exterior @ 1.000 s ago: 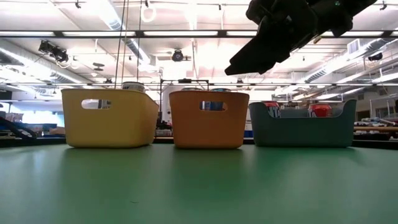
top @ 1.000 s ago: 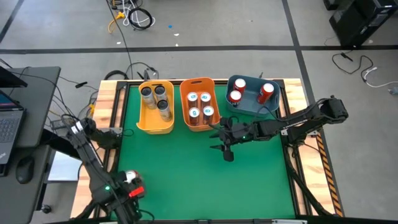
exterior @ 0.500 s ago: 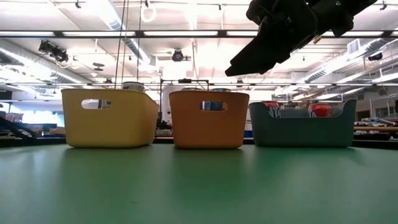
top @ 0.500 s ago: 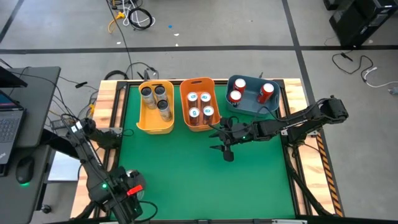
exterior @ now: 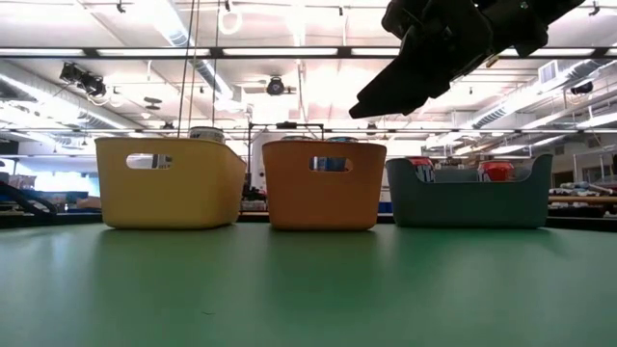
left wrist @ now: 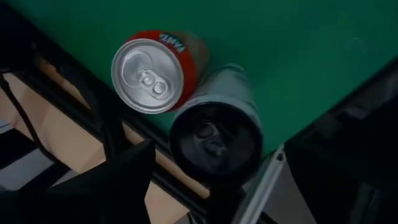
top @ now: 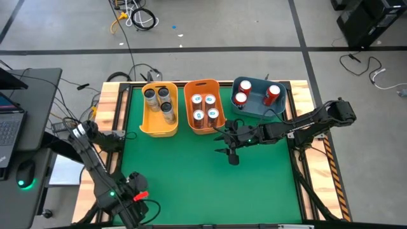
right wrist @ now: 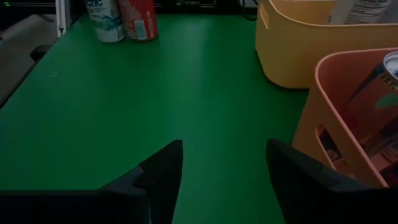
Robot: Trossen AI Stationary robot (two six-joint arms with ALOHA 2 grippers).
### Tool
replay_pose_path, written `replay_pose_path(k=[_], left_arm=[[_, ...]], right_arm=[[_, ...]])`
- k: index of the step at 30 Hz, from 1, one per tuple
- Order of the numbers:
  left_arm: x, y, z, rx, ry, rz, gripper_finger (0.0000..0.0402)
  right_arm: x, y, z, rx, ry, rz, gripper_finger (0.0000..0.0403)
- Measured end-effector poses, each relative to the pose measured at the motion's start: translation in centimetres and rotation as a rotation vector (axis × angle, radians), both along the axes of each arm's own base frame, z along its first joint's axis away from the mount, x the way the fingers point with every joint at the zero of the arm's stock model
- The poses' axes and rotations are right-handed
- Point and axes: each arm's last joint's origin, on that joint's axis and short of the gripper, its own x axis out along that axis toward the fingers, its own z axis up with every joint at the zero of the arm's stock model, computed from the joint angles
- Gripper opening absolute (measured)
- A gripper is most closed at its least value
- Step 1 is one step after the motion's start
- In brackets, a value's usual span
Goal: Sort soda cans
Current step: Put the white blue soda can into the yellow bin
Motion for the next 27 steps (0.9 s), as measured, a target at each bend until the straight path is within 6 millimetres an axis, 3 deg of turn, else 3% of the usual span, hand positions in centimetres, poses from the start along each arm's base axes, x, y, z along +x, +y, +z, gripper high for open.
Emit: replay_pose_path(k=[15,27], left_arm=[[-0.1,-0.5,-2.8,-0.014,0.025,-0.012,0.0379],[0.1,-0.7,-2.9,-0.04,0.0,-0.034,0.0376]], right_arm=[[-0.1,0.0,-0.1,0.004,0.016,-0.003,0.0222],[-0.1,0.0,-0.1,0.004,0.017,-0.003,0.0221]])
